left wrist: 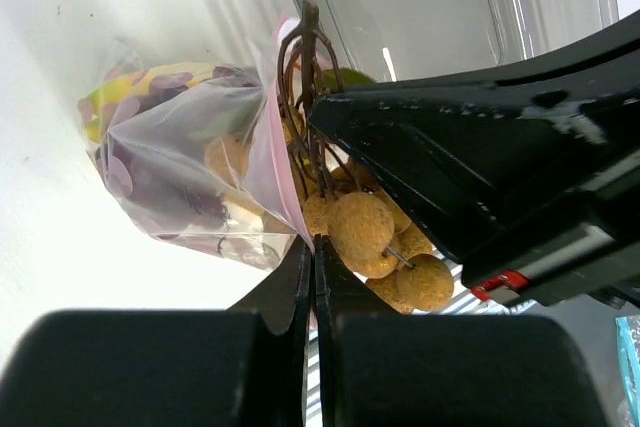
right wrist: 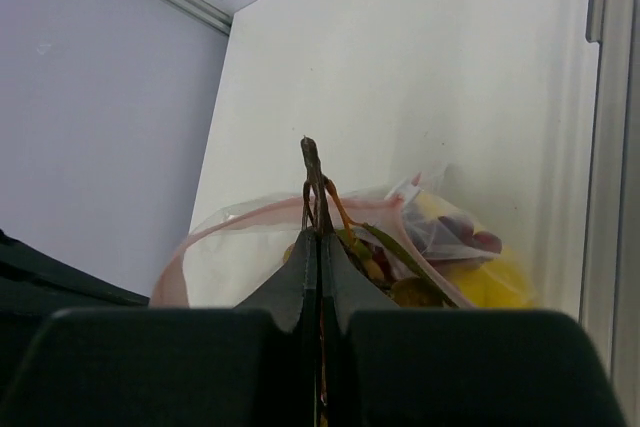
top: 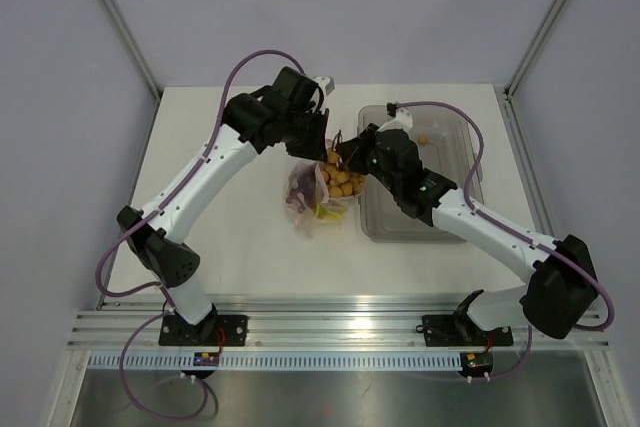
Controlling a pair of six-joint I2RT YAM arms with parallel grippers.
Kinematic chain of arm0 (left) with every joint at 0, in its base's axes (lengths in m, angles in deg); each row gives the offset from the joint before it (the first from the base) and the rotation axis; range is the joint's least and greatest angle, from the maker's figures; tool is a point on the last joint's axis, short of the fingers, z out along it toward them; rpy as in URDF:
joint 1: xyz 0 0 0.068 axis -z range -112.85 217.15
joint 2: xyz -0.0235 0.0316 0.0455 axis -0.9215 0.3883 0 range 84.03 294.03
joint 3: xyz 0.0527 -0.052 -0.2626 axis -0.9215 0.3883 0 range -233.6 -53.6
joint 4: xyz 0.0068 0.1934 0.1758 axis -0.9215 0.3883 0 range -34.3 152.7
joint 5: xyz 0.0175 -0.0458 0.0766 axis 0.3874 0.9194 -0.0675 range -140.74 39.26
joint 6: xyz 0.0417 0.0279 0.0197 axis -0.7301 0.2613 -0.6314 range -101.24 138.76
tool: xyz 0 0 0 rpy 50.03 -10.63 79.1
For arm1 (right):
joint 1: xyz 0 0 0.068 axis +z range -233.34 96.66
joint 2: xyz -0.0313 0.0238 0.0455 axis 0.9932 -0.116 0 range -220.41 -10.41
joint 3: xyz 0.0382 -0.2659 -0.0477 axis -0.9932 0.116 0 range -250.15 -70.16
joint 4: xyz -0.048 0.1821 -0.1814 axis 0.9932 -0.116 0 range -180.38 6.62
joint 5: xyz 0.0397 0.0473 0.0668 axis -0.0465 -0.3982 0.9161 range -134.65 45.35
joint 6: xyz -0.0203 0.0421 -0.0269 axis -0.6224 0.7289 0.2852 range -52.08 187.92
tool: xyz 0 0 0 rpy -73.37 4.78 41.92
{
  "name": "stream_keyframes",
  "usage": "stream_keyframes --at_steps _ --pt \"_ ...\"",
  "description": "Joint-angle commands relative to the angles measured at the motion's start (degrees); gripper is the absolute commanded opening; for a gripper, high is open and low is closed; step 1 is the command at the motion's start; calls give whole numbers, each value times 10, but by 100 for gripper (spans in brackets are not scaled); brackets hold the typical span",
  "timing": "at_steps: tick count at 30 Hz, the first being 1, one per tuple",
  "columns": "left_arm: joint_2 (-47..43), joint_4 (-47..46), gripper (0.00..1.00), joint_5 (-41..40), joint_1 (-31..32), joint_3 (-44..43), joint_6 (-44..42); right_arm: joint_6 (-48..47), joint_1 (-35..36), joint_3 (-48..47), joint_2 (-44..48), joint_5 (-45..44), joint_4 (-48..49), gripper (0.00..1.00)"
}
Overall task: Place the food in the zip-top bag and seal the zipper
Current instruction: Place the fake fruit in the zipper food storage bag.
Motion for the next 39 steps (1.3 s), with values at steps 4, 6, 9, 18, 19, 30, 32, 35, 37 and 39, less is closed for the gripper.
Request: stream_keyframes --at_steps 4,6,9,18,19,30,32,35,37,39 --pt "3 -33 0 59 -10 -31 10 -14 12 40 18 -44 36 0" --pt "4 -37 0 67 -13 -33 12 -24 12 43 20 -51 30 0" --pt "7 -38 0 79 -14 -40 15 -49 17 39 18 -75 26 0" --pt "24 -34 0 97 -14 -62 18 -76 22 8 43 -84 23 0" --pt "26 -31 0 99 -14 -66 18 -76 21 8 49 -84 26 0" --pt "71 0 0 93 -26 -151 15 -50 22 10 77 -141 104 0" --pt "71 -2 0 95 -28 -146 15 -47 22 12 64 -145 117 0" --pt "72 -2 0 95 -30 -130 11 -48 22 33 55 -165 151 0" --pt "69 -9 0 102 -30 -111 13 -51 22 48 49 -176 175 0" --pt "63 -19 0 109 -31 -103 14 -61 26 92 48 -182 232 0"
